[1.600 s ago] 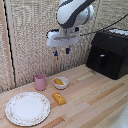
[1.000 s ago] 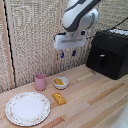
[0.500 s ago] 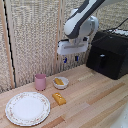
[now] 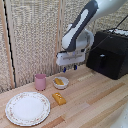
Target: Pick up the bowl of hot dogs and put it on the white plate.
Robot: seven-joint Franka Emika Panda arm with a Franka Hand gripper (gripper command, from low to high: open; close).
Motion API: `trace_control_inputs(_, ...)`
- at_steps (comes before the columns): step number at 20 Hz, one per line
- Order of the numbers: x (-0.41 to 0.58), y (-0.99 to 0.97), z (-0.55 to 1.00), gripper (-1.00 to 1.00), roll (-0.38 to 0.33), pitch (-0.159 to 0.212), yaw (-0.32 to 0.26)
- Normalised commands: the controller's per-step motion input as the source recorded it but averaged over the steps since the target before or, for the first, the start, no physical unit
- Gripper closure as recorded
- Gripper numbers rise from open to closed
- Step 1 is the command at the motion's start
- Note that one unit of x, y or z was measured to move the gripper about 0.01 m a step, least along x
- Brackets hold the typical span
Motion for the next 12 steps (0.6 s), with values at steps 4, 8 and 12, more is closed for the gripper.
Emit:
trace_control_inputs(4, 0.065, 0.00, -0.43, -1.00, -0.008, 0.071, 0.000)
trace_control_inputs(8, 0.088, 0.00, -0.36, -1.00, -0.029, 0.053, 0.000)
trace_control_inputs(12, 0.051, 0.00, -0.22, 1.00, -0.010, 0.009, 0.000)
